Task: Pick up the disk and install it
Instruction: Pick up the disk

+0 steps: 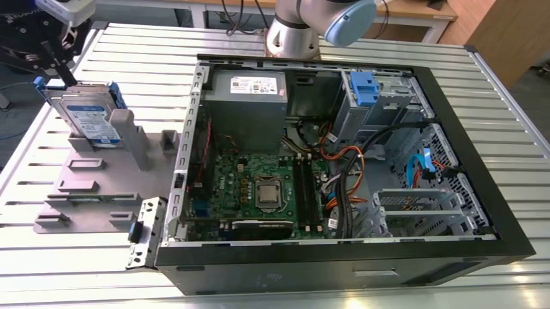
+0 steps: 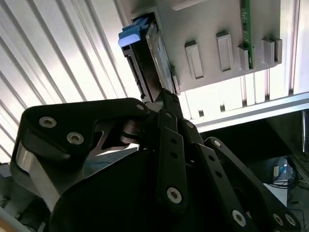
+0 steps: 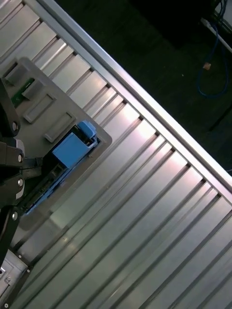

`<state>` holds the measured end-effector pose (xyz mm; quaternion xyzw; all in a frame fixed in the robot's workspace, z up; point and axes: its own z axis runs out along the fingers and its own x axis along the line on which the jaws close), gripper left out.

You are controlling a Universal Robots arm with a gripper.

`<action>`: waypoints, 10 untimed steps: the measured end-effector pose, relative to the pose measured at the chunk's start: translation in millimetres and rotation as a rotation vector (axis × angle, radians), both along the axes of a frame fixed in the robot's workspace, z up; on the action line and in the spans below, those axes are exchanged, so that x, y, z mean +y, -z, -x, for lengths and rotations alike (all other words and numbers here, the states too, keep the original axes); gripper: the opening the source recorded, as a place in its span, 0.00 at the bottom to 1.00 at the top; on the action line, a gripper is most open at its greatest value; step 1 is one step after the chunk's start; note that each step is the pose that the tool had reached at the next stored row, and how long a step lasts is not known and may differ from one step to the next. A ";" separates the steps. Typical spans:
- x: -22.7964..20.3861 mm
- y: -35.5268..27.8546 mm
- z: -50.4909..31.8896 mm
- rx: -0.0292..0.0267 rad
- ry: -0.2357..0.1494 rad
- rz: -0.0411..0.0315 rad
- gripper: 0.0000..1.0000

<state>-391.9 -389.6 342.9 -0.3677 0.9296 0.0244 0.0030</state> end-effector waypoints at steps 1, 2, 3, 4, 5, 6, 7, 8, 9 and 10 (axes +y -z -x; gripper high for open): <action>0.0 0.1 0.0 0.0000 -0.013 0.0000 0.11; 0.0 0.1 0.0 0.0000 -0.026 0.0000 0.11; 0.0 0.2 0.0 0.0000 -0.039 0.0000 0.11; 0.0 0.3 0.0 0.0000 -0.053 0.0000 0.11; 0.0 0.4 0.0 0.0000 -0.066 0.0000 0.11; 0.0 0.4 0.0 0.0000 -0.080 0.0000 0.11; 0.0 0.5 0.0 0.0000 -0.093 0.0000 0.11; 0.0 0.6 0.0 0.0000 -0.106 0.0000 0.11; 0.0 0.6 0.0 0.0000 -0.119 0.0000 0.11; 0.0 0.7 0.0 0.0000 -0.132 0.0001 0.11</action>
